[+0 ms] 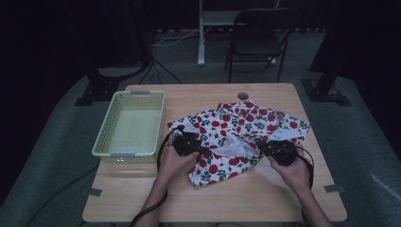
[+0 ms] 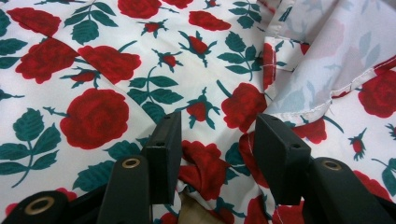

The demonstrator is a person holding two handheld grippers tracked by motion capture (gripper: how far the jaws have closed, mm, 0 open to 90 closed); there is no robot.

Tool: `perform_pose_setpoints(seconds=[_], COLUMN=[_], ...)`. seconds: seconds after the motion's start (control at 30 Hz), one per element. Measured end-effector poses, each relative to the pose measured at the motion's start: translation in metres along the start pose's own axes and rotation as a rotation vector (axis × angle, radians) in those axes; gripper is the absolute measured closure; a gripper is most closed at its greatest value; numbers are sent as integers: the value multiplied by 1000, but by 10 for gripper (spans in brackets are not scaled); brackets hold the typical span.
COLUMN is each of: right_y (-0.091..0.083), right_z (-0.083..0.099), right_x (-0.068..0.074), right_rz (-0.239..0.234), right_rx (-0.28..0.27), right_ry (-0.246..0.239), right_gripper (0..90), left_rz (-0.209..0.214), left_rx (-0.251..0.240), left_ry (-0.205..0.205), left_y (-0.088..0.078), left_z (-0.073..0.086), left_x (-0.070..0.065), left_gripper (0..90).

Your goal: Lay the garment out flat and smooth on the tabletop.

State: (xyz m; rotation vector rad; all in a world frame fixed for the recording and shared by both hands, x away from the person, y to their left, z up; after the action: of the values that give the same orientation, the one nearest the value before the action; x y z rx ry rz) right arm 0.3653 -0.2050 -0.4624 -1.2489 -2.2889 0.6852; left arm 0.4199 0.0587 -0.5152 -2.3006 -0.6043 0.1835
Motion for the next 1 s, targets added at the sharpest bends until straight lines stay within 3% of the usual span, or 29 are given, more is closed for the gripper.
perform_pose_setpoints(seconds=[0.3,1.0], right_y=[-36,-102], right_z=[14,57], right_x=[-12,-39], right_rz=[32,77], right_rx=[-14,-21], right_ry=[10,69], right_gripper=[899,899], left_rz=[8,-67], left_rx=[-9,15], left_ry=[-13,-3], left_y=[-1,-2], left_z=[2,3], left_x=[3,13], left_gripper=[567,590])
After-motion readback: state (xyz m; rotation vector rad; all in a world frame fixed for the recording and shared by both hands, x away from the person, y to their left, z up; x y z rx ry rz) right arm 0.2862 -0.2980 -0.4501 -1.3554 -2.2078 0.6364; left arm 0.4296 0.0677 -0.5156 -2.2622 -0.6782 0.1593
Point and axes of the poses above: each handheld gripper's, and its own axes: y roughly forward along the jaws, z roughly out of its underside, x roughly to its left, the point moved 6 cm from there along y, roughly forward along the jaws, and after that the axes turned 15 degrees about y, right-handed, at the moved point
